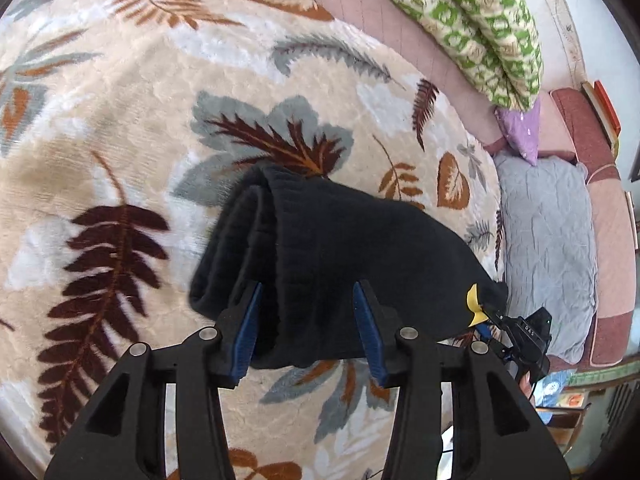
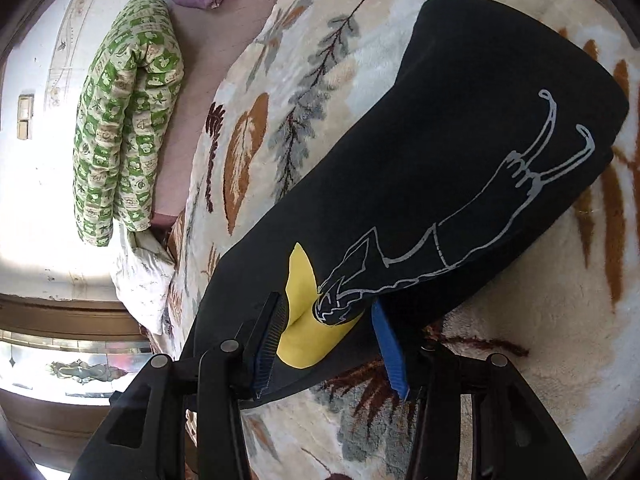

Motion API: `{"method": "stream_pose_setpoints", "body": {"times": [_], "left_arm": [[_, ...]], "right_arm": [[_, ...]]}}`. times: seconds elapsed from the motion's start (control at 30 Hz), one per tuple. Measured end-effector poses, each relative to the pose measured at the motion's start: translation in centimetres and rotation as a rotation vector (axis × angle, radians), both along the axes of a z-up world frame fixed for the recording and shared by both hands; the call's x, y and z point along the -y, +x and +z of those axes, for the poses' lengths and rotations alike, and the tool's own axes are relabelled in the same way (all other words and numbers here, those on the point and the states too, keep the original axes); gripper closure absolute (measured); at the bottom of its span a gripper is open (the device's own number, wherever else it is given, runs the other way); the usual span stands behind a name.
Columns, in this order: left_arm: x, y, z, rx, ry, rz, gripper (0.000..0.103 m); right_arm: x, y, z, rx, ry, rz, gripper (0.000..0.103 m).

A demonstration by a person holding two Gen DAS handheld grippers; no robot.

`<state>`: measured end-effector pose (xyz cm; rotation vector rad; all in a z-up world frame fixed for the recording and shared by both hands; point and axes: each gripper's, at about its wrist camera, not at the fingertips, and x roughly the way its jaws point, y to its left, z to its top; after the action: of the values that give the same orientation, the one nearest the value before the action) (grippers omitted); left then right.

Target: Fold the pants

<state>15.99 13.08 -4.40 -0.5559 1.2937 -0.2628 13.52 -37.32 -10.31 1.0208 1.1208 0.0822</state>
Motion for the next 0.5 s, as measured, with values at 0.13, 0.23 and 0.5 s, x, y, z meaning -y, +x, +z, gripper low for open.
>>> {"method": "stream_pose_setpoints", "body": {"times": [0.13, 0.23, 0.5], "left_arm": [[0.1, -0.1, -0.1, 0.005, 0.041, 0.023, 0.092], [-0.7, -0.4, -0.5, -0.003, 0.106, 0.019, 0.091], [-0.9, -1.1, -0.9, -0.045, 0.072, 0.010, 0.090]], "right_arm": [[-0.3, 0.2, 0.0, 0.016, 0.004, 0.045, 0.095], [-0.1, -0.6, 1.3, 0.078, 0.004, 0.084, 0.097], [1.2, -1.7, -1.2, -0.003, 0.046, 0.110, 0.086]]}}
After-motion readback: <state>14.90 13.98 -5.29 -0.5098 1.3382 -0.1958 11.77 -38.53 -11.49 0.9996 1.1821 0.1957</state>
